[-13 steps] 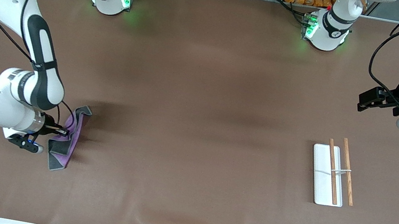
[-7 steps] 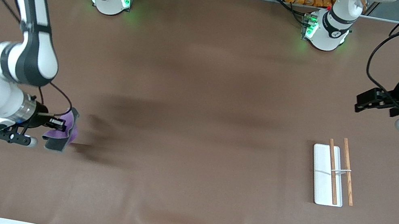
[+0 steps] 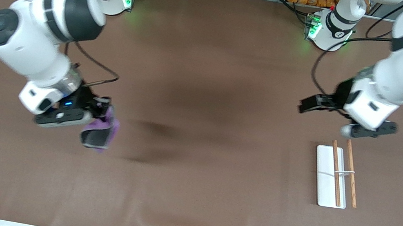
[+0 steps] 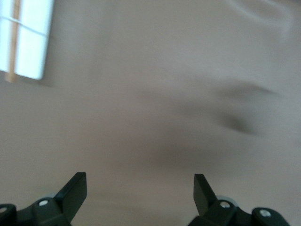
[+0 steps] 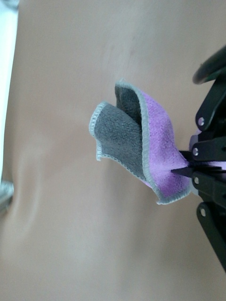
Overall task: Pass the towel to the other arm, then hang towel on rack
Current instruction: 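Lift the towel with the right gripper while the left gripper approaches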
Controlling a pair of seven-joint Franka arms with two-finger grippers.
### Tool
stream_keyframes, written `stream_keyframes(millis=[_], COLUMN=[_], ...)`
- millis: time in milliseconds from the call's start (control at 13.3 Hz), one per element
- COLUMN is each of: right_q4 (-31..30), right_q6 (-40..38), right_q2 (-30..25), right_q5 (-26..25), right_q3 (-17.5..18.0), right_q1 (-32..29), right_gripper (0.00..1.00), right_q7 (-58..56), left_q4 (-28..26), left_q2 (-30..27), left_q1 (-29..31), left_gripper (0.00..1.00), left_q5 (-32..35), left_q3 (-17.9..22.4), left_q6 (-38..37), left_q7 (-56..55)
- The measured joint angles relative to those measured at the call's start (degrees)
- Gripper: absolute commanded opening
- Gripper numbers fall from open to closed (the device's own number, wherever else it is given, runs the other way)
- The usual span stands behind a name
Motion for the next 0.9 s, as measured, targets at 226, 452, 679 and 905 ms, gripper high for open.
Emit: stream_keyframes(millis=[226, 452, 679, 905], right_q4=[1.0, 1.6, 1.6, 1.6], right_q6=[1.2, 2.3, 5.7, 7.6], right_q2=[-0.1, -0.1, 0.0, 0.0], right_q5=[0.0, -1.5, -3.4, -4.0], right_q3=[0.0, 0.0, 0.0, -0.1], right_q1=[6.9, 13.4, 19.5, 24.5], right_gripper=[0.0, 0.0, 0.0, 0.0], right_q7=[-1.4, -1.8, -2.0, -2.0], left_q4=[0.0, 0.0, 0.0, 0.0], left_q2=[2.3, 4.2, 5.3, 6.5], left_q1=[-2.4, -2.9, -4.0, -5.2], left_gripper=[1.0, 1.0, 1.0, 1.0], left_q5=[-5.6, -10.8, -14.1, -17.4], left_q3=[0.0, 0.0, 0.0, 0.0], left_q6=[3.9, 6.6, 8.0, 11.2], left_q7=[-6.7, -10.9, -14.2, -18.1])
